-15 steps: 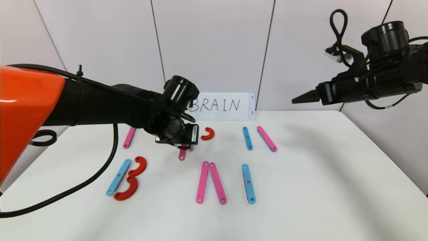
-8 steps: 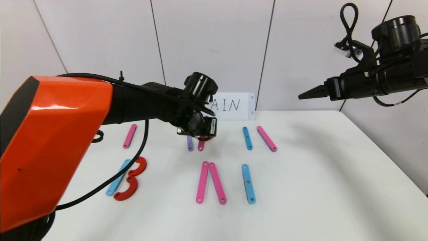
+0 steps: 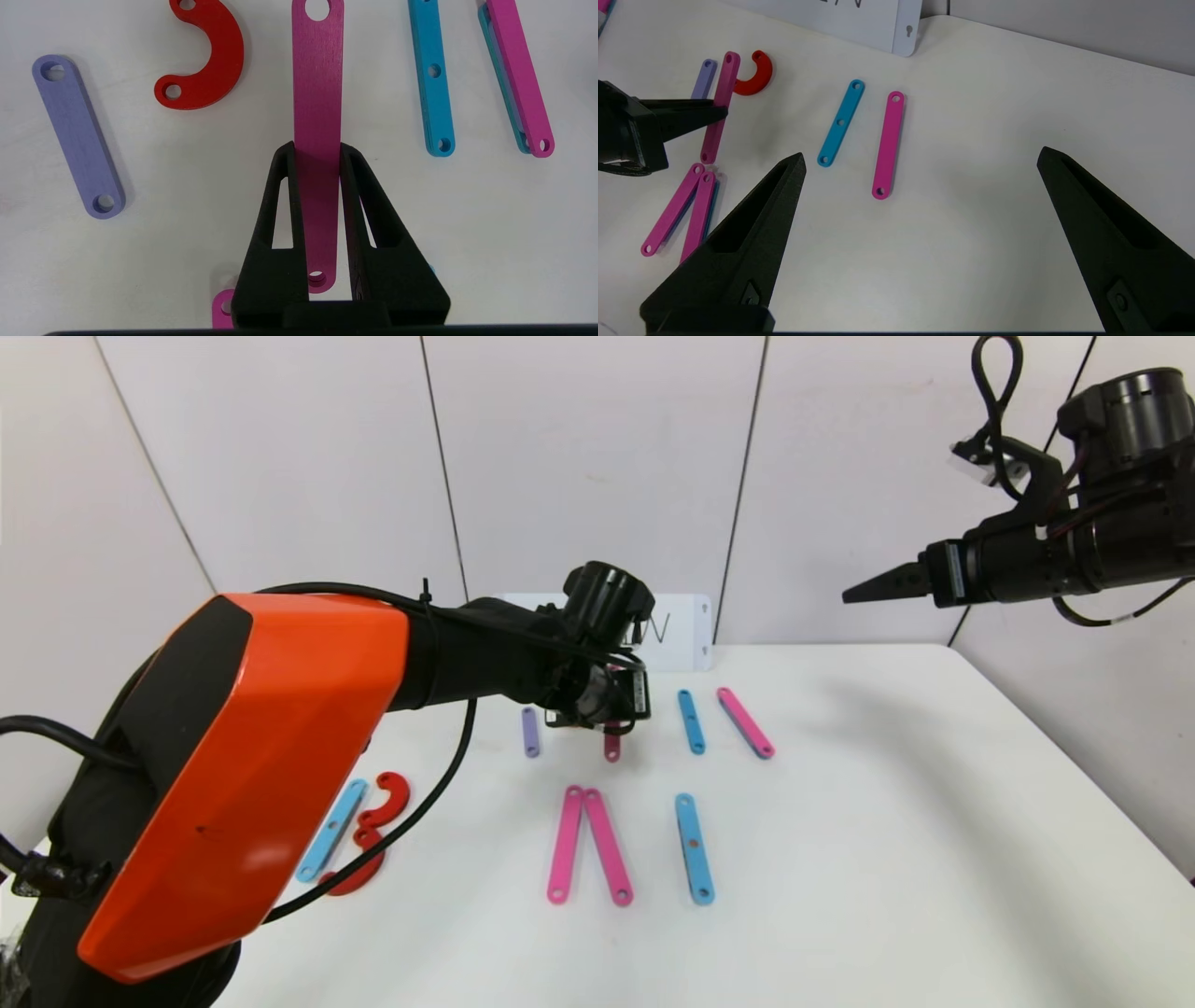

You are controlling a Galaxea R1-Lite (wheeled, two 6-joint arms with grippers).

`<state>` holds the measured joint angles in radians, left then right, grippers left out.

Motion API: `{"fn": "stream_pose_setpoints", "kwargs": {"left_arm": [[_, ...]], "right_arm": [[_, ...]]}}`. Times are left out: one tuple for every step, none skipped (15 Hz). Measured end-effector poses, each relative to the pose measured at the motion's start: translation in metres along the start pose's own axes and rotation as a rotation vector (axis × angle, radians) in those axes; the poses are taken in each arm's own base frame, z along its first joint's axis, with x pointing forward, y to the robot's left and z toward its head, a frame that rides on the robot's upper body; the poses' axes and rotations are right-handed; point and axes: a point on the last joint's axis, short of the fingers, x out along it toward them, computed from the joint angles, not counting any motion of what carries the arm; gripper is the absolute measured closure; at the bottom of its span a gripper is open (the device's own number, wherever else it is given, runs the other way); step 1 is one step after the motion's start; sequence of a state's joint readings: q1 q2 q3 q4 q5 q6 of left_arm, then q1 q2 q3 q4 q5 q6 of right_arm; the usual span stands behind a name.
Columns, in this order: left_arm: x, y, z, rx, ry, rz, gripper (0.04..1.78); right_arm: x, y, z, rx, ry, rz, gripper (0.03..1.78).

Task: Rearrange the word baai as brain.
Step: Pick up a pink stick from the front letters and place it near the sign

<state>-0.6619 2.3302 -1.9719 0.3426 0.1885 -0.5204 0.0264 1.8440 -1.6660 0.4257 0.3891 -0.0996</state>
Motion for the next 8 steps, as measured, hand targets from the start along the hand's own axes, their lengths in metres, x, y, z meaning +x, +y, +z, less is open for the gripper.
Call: {"fn": "stream_pose_setpoints", "kwargs": {"left_arm": [[0.003,0.0,0.0,-0.009,-0.007,-0.008,1.55],[0.005,0.0,0.001,-0.028,-0.023,-0.017,1.55],[0.007,0.0,0.003,-0.054,-0.044,-0.026,1.55],[0.009,0.0,0.005,-0.074,-0.063,-0.035,1.55],[0.011,0.001,0.006,-0.08,-0.072,-0.037,1.55],[0.014,0.001,0.005,-0.081,-0.077,-0.04,1.55],[0.017,0.001,0.005,-0.082,-0.082,-0.043,1.55],[0.02,0.0,0.004,-0.082,-0.086,-0.045,1.55]], "right_arm": [[-0.001,-0.001,0.0,0.002,-0.002,-0.002,0.07],[-0.001,-0.001,0.001,0.001,-0.004,-0.003,0.07],[-0.002,-0.002,0.001,0.002,-0.004,-0.004,0.07],[-0.002,-0.002,0.001,0.001,-0.005,-0.004,0.07],[-0.002,-0.002,0.001,0.001,-0.006,-0.003,0.07],[-0.003,-0.001,0.001,0.004,0.0,-0.003,0.07],[-0.005,-0.001,0.001,0.005,0.002,0.001,0.07],[-0.006,0.0,0.001,0.004,-0.001,0.005,0.07]]}}
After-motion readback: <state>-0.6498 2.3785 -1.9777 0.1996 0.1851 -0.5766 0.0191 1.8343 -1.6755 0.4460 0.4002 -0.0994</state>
